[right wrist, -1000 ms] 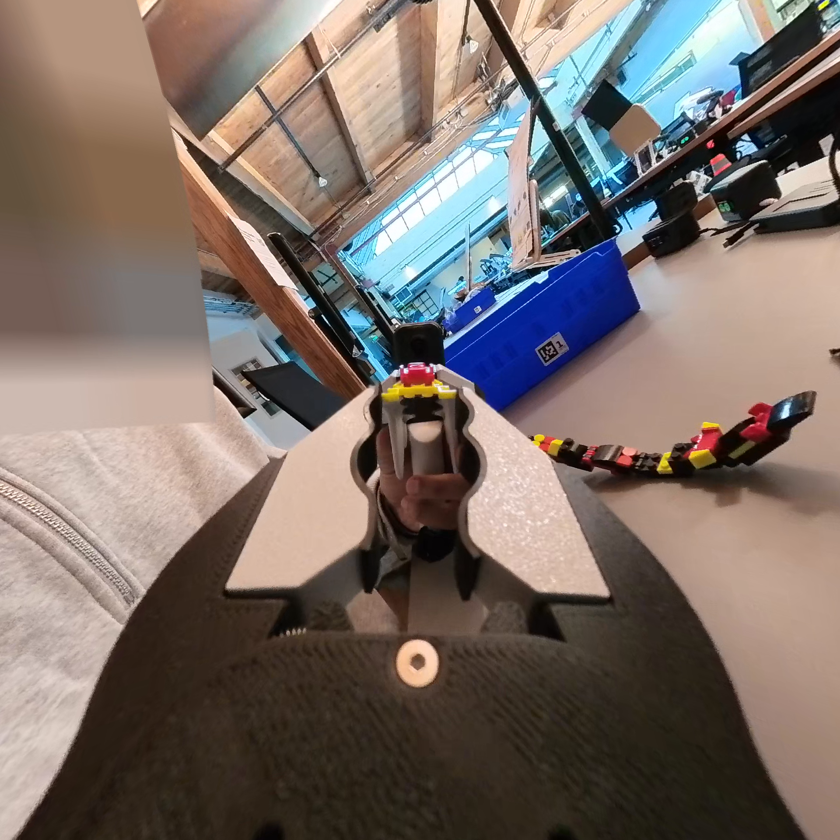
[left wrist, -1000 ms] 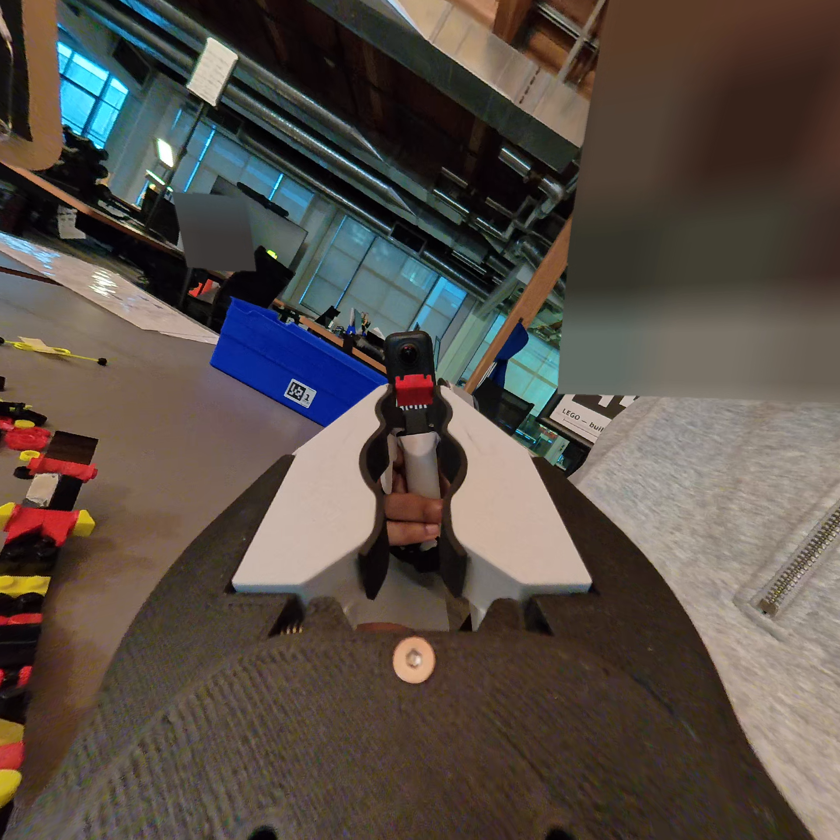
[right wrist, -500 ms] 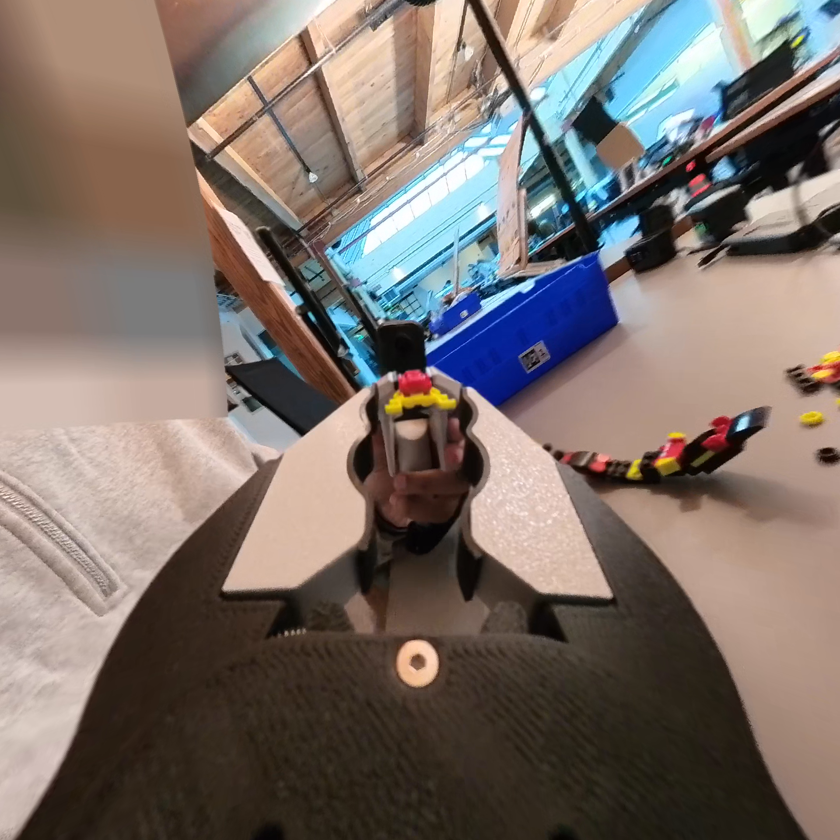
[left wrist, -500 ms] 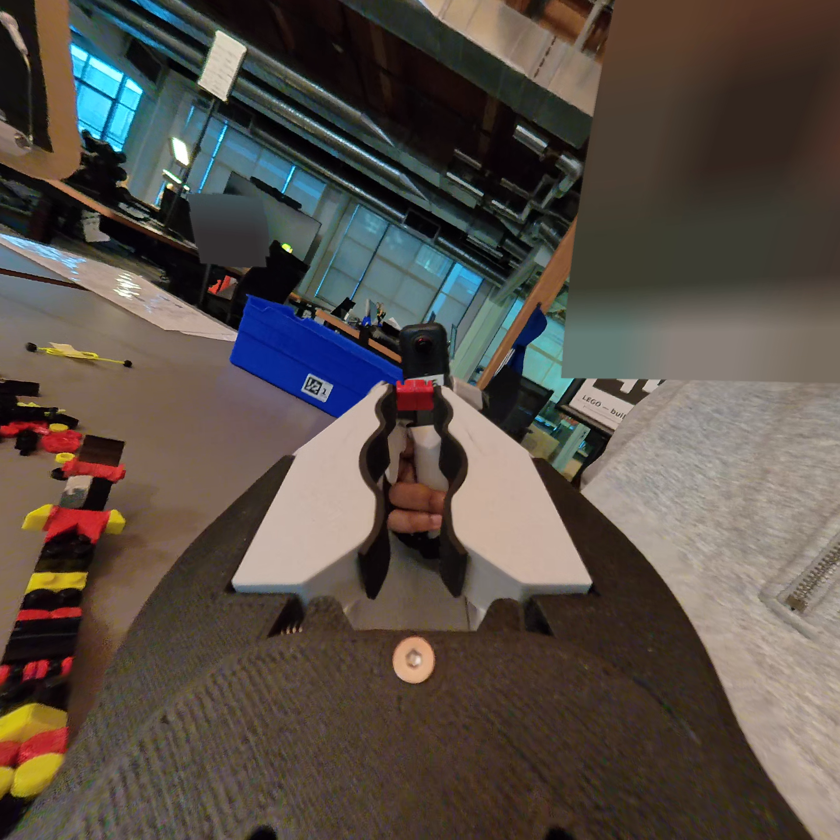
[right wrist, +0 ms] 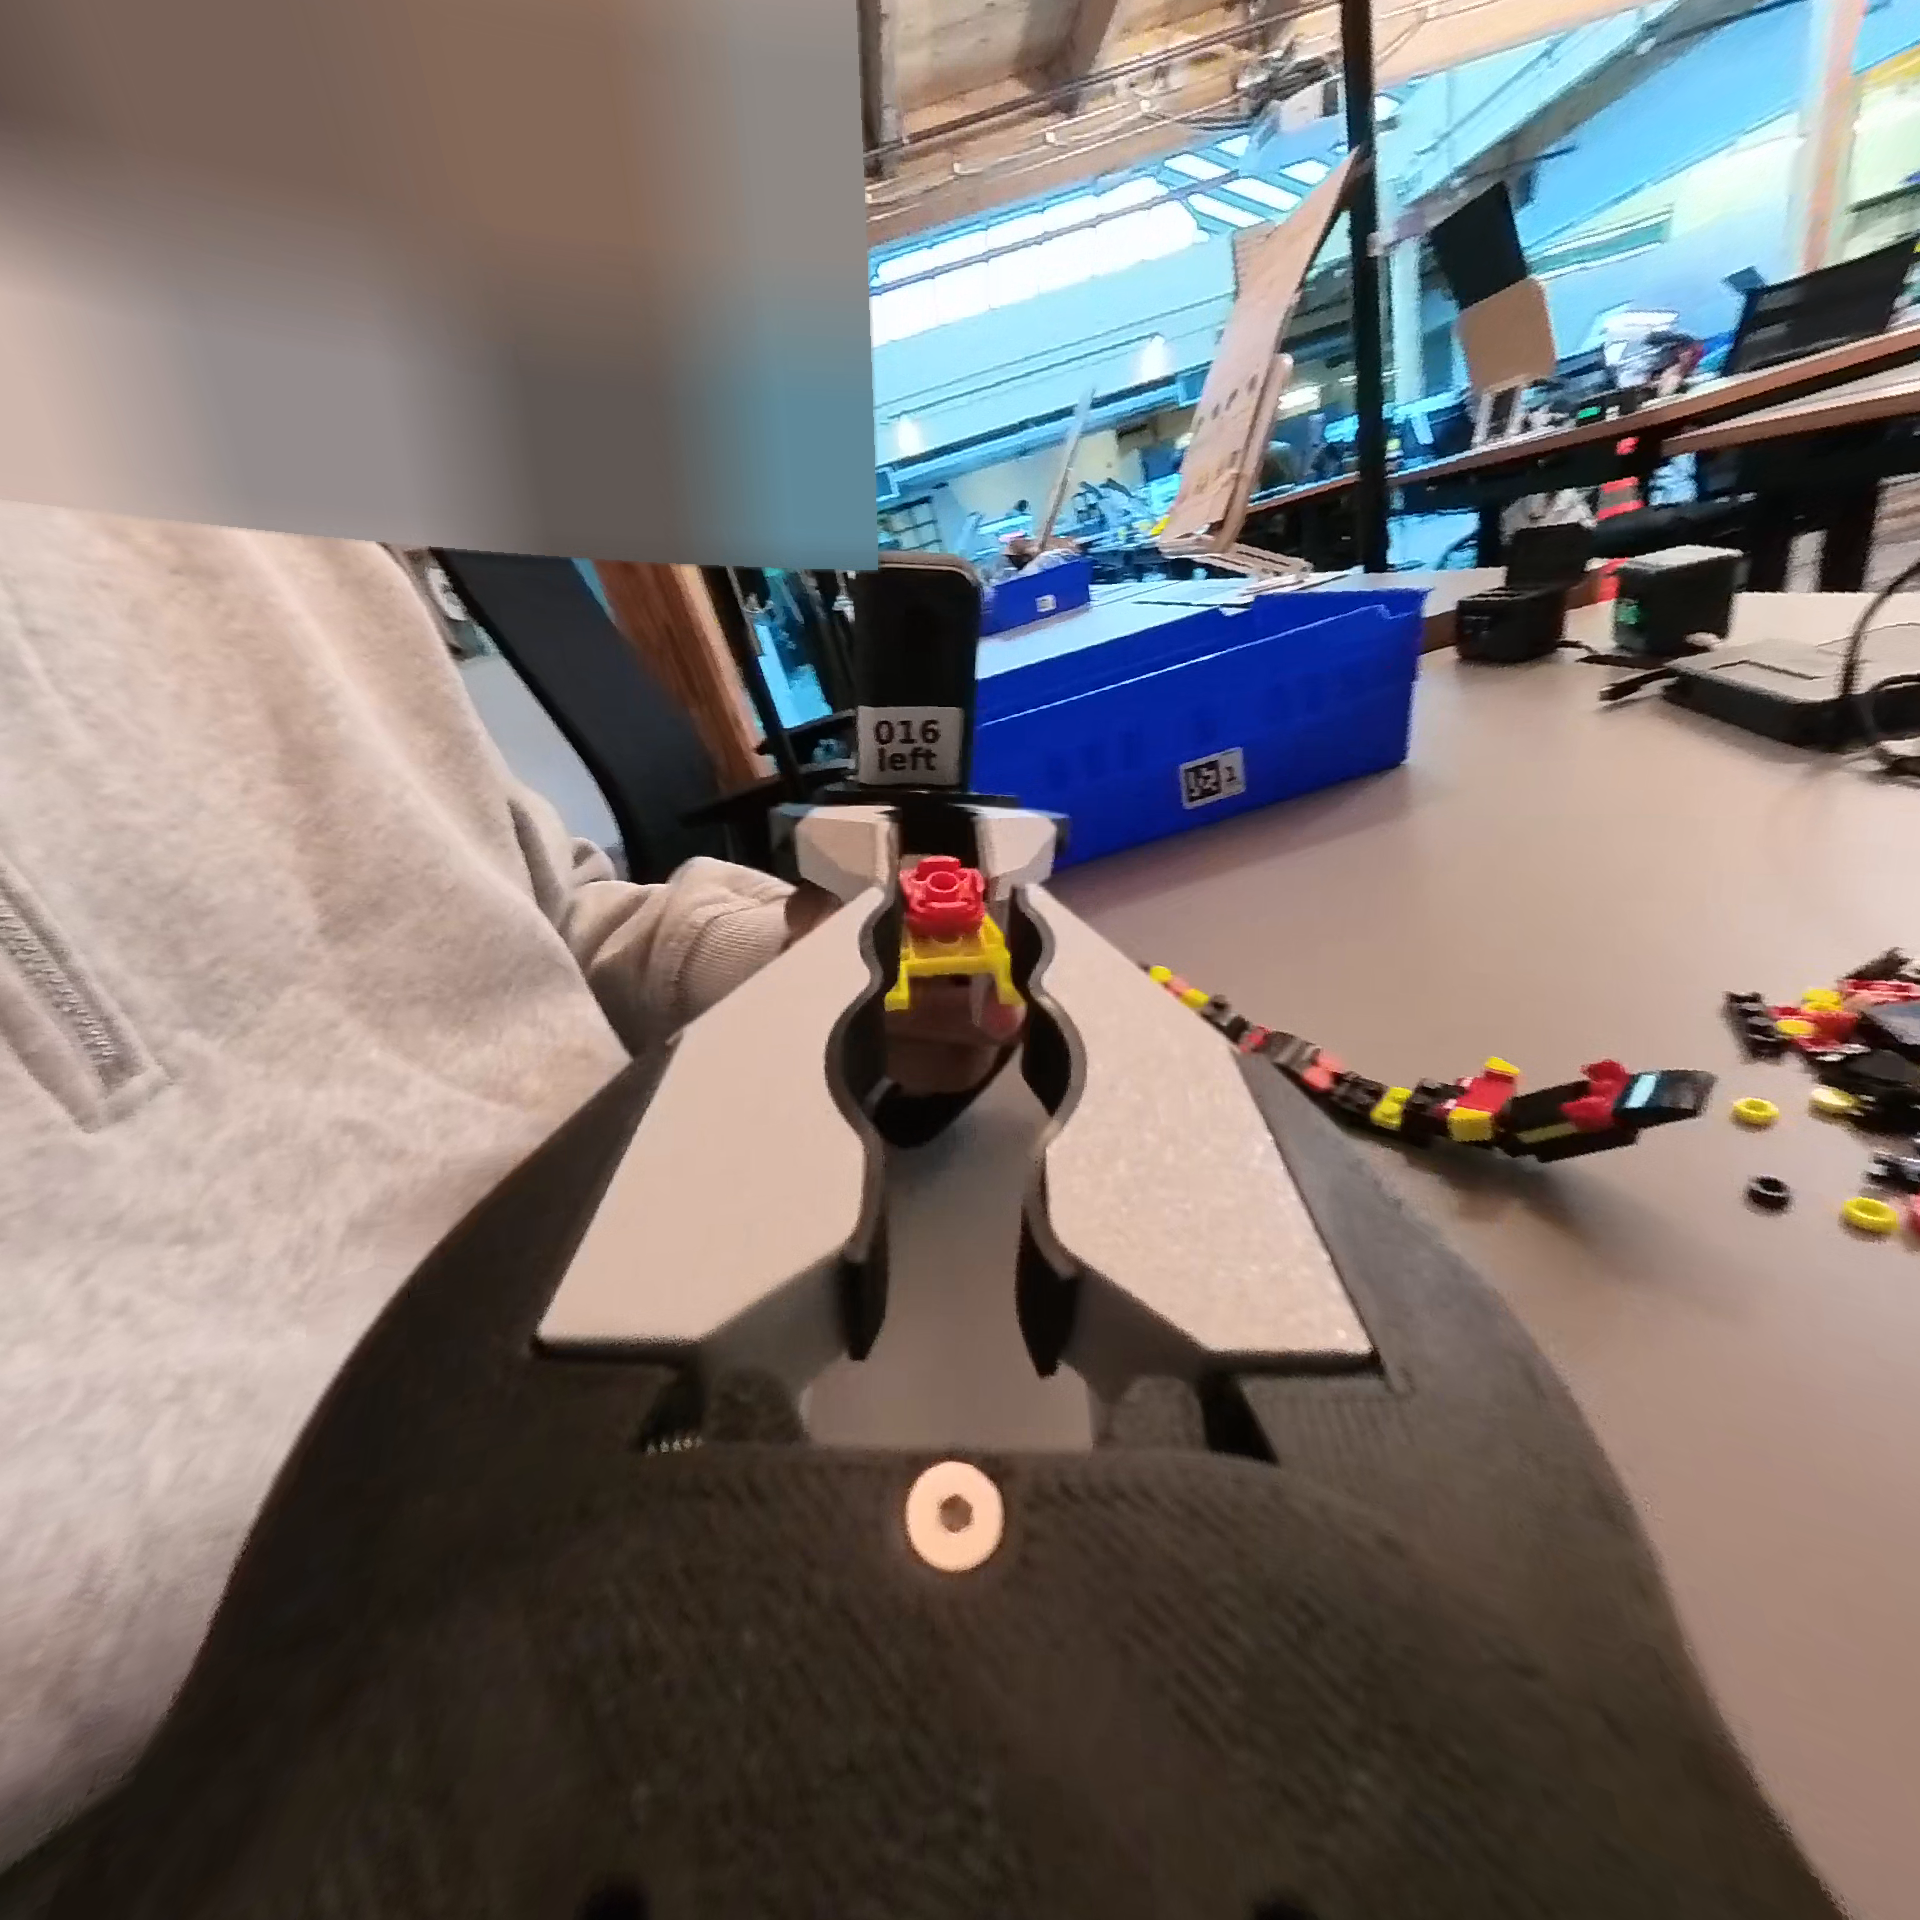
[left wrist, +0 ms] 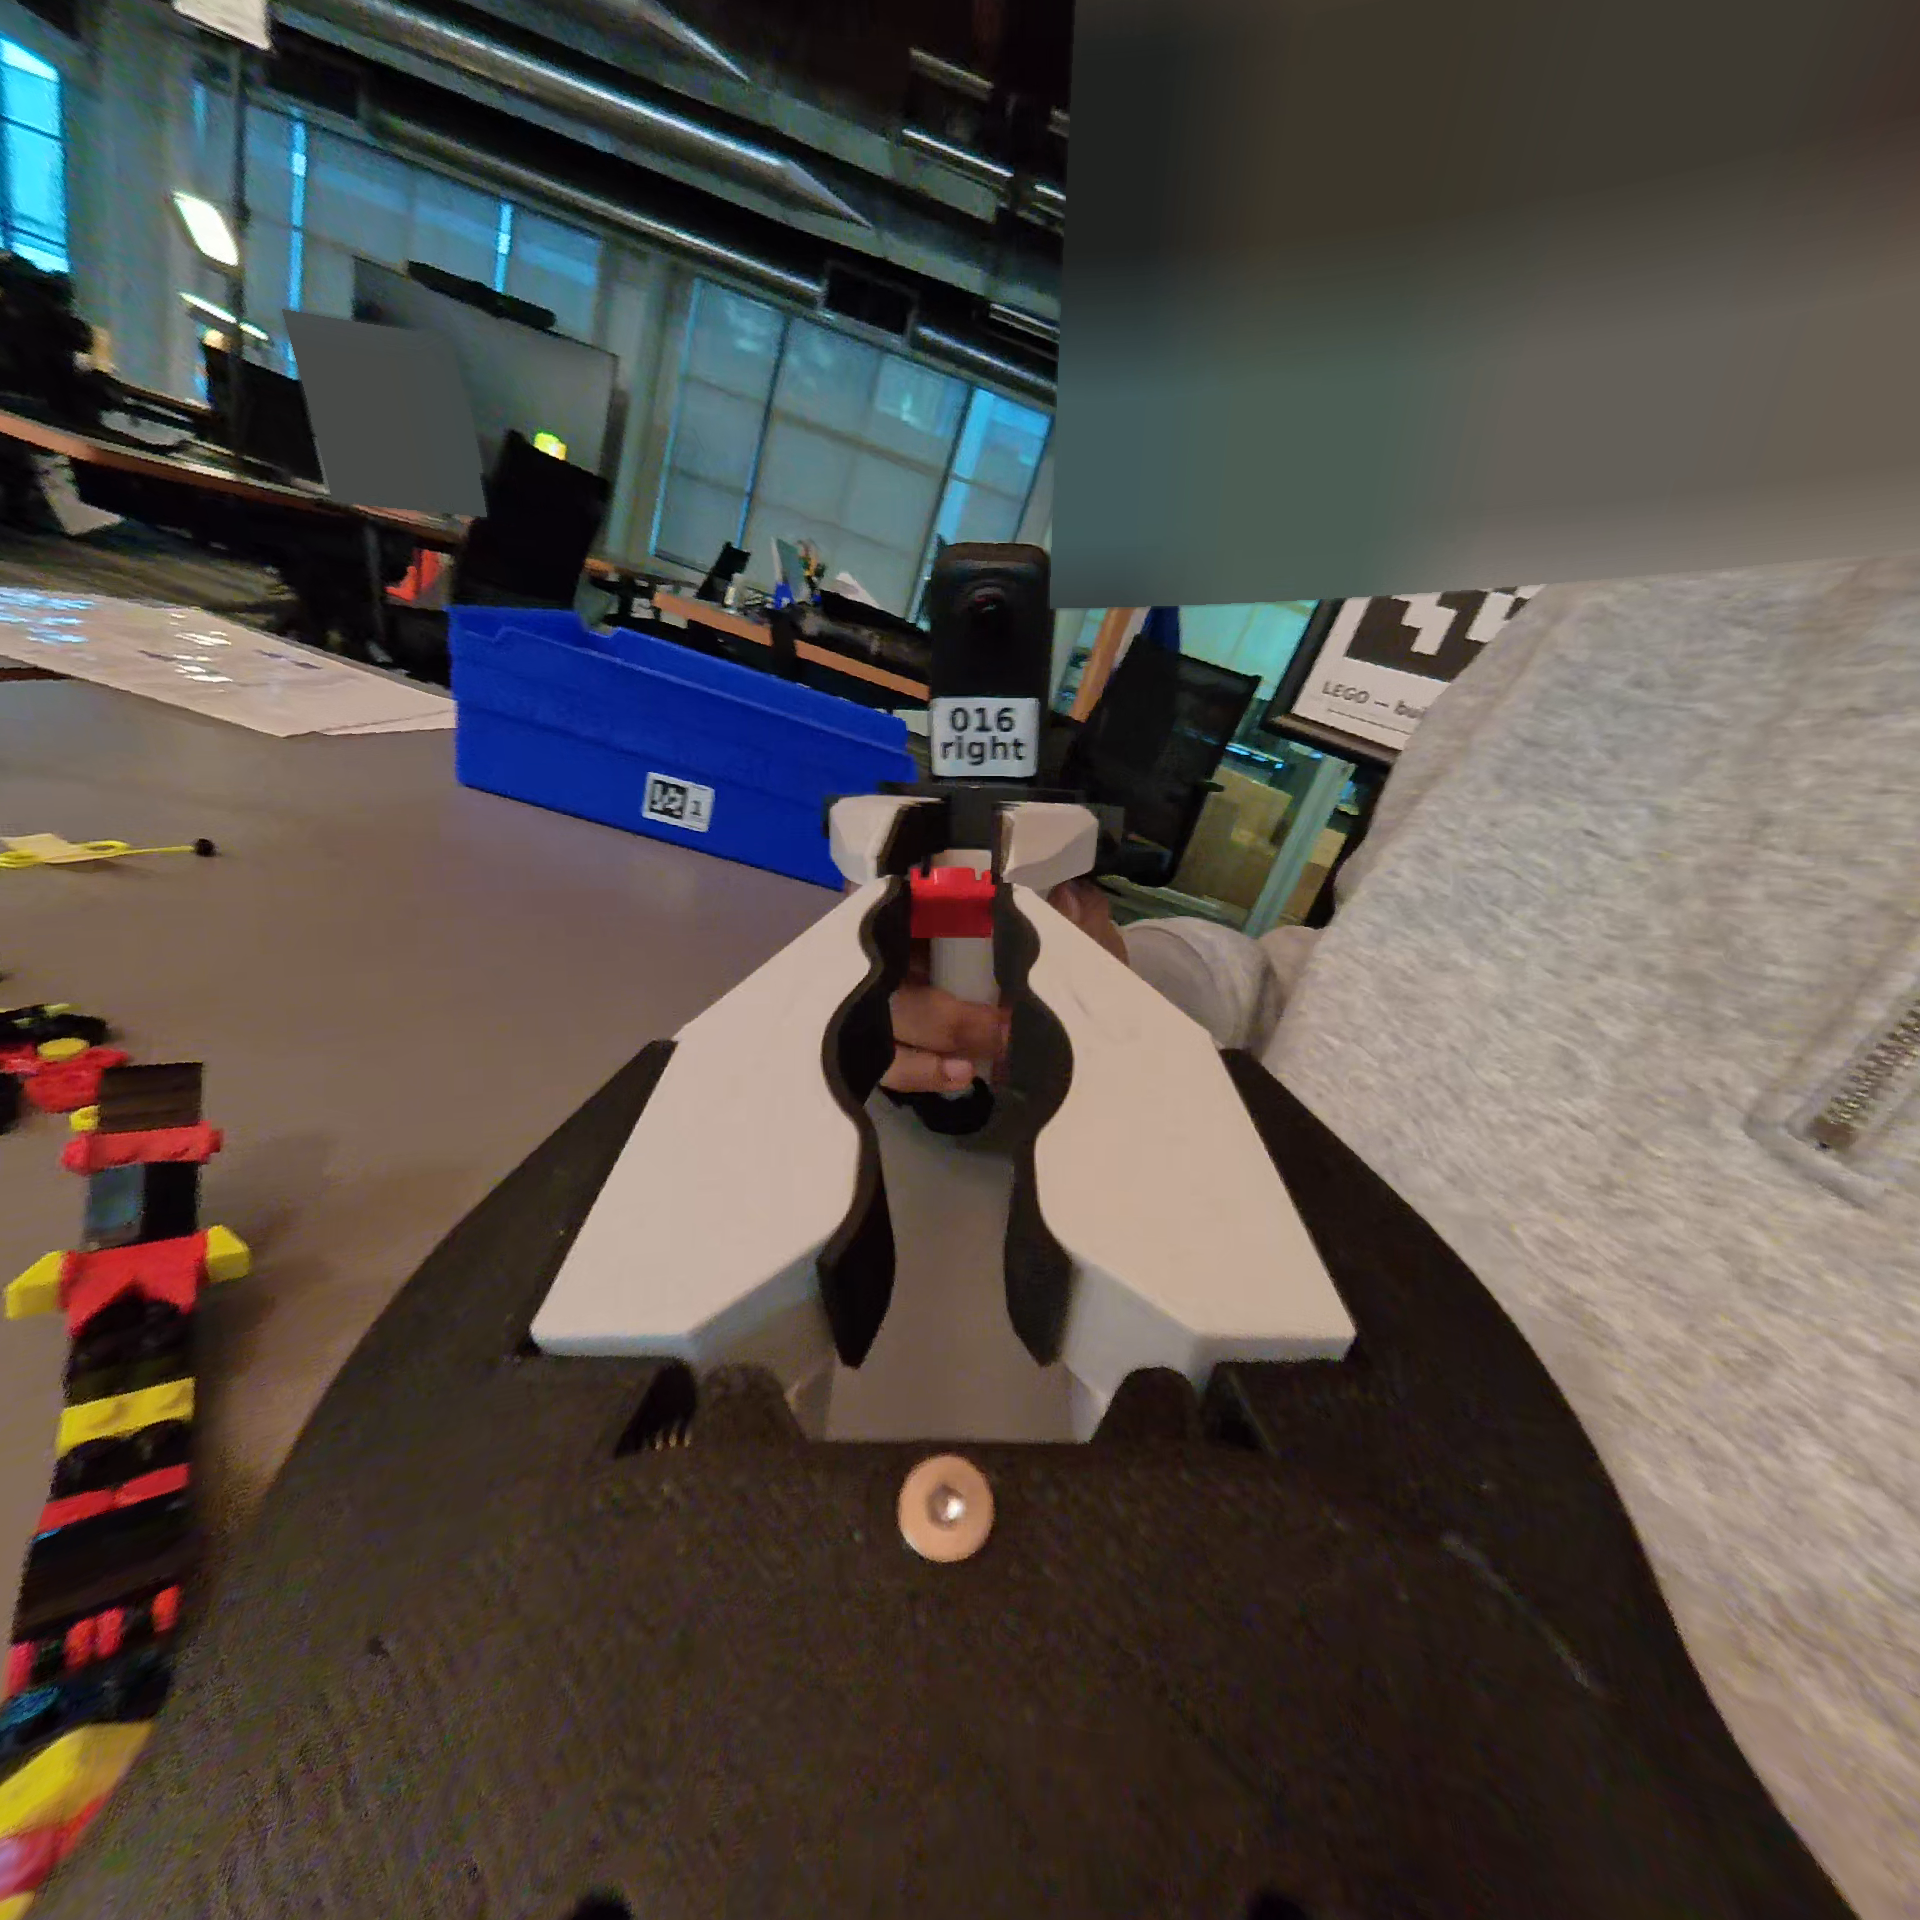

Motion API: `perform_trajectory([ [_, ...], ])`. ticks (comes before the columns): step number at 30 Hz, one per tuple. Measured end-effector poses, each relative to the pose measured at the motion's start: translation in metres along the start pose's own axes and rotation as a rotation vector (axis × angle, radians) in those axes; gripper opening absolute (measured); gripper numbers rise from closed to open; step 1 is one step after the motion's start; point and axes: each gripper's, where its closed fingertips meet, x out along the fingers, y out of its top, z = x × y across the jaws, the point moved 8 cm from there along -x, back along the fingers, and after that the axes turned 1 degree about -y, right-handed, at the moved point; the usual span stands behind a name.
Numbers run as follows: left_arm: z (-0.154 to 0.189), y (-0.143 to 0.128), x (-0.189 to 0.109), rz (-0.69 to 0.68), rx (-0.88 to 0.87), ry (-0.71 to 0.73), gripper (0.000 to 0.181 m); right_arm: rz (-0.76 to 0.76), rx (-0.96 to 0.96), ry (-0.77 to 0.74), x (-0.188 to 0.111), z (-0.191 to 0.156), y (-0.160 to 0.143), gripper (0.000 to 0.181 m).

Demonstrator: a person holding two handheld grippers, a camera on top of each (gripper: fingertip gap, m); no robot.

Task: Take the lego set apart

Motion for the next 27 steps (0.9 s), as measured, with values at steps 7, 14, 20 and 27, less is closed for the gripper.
perform_trajectory([
  [7, 0.0034, -0.0008, 0.0007, 0.021, -0.125, -0.122, 0.013, 0.010, 0.024, 0.095, 0.0028, -0.0074, -0.0008, 0.017],
  [14, -0.0009, -0.0016, 0.0012, 0.059, -0.210, -0.117, 0.013, 0.009, -0.005, 0.046, 0.0020, -0.0071, 0.0023, 0.014],
  [20, -0.0005, -0.0005, 0.0004, 0.057, -0.199, -0.112, 0.013, 0.023, 0.014, 0.049, 0.0027, -0.0073, 0.0029, 0.013],
  [27, -0.0001, 0.0001, 0.0018, 0.057, -0.185, -0.087, 0.013, -0.014, 0.019, 0.032, 0.0016, -0.0074, 0.0061, 0.013],
])
